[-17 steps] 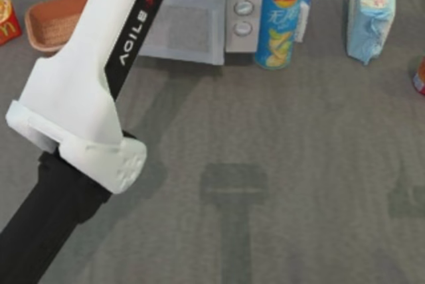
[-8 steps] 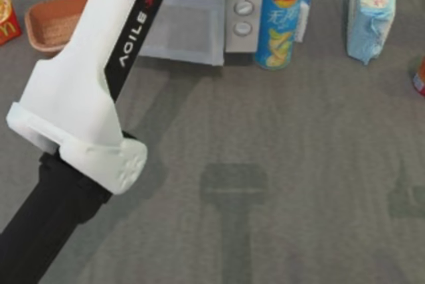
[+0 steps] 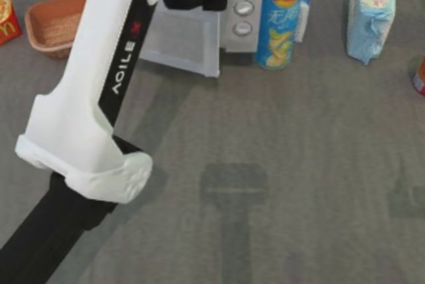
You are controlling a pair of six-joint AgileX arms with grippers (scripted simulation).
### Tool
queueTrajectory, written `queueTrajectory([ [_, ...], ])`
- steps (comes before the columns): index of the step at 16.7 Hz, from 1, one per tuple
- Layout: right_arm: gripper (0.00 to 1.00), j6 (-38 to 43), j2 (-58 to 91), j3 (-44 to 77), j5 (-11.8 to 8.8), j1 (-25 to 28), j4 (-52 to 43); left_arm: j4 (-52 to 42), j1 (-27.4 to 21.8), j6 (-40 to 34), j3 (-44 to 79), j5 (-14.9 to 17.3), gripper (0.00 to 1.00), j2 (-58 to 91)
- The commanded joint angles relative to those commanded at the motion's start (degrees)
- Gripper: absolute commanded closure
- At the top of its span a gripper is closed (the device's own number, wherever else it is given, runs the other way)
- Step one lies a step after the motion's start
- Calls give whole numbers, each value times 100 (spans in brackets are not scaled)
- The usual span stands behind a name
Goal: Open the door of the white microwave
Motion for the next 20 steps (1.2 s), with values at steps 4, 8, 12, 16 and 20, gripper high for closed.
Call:
queueTrajectory([
  [4, 0, 0, 0, 0, 0, 0, 0, -79, 2, 69, 118, 39, 100, 94],
  [8, 0, 0, 0, 0, 0, 0, 0, -79, 2, 69, 118, 39, 100, 94],
  [12, 0, 0, 0, 0, 0, 0, 0, -79, 2, 69, 118, 39, 100, 94],
  [16, 0, 0, 0, 0, 0, 0, 0, -79, 2, 69, 118, 39, 100, 94],
  [20, 0, 0, 0, 0, 0, 0, 0, -79, 2, 69, 118, 39, 100, 94],
])
